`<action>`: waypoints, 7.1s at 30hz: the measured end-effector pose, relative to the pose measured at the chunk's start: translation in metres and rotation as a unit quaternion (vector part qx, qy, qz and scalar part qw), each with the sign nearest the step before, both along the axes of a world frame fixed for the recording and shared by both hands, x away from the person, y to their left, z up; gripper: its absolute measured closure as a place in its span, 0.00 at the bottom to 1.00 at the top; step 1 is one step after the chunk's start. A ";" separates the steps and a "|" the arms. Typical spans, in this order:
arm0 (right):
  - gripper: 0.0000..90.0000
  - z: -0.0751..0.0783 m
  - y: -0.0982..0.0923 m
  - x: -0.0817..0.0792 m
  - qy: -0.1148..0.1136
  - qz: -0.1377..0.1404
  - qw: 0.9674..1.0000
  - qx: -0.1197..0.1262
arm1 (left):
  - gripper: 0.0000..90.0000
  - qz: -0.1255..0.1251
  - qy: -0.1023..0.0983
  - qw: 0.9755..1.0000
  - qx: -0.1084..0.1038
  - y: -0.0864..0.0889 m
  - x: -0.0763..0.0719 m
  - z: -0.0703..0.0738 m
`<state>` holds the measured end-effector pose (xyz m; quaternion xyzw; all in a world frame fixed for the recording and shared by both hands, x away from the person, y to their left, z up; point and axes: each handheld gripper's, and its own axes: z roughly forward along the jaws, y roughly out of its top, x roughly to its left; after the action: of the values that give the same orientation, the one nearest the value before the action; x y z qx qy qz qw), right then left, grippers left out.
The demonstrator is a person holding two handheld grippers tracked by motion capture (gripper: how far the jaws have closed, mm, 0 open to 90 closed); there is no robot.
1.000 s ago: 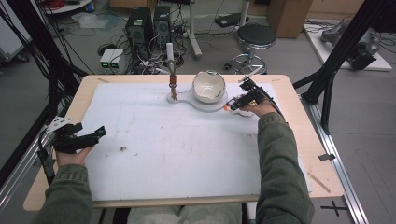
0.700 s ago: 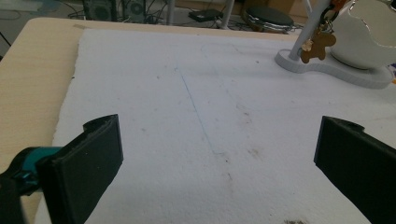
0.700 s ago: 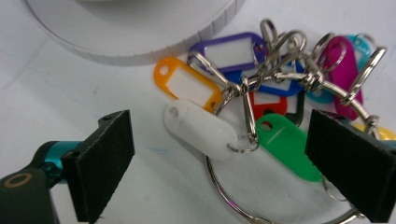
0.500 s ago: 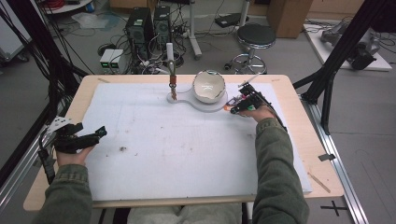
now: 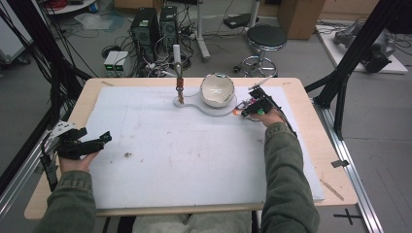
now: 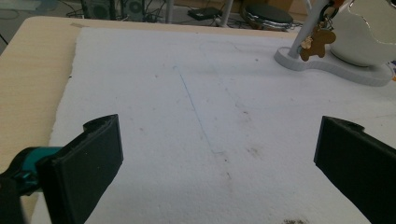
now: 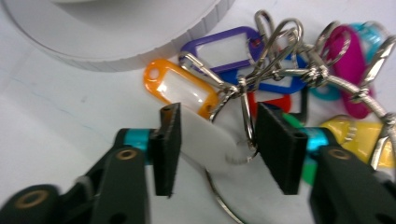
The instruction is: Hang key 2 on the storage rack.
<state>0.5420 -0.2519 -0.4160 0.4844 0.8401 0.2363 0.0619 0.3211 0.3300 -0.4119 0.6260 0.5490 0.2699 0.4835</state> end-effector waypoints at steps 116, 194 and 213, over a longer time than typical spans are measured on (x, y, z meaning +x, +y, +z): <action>0.98 0.194 -0.014 -0.122 -0.158 0.067 0.957 0.232 | 0.02 -0.018 -0.017 0.999 -0.025 -0.008 0.004 0.005; 0.97 0.187 0.146 -0.148 -0.113 0.160 0.937 0.289 | 0.02 -0.188 -0.117 0.973 -0.063 -0.102 -0.008 0.078; 0.98 0.179 0.175 -0.148 -0.105 0.155 0.938 0.292 | 0.02 -0.214 -0.117 0.968 -0.059 -0.119 -0.009 0.078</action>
<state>0.3944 -0.0773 -0.2365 0.3173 0.7873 0.5277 -0.0320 0.3121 0.2107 -0.3335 0.6634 0.3568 0.1987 0.6270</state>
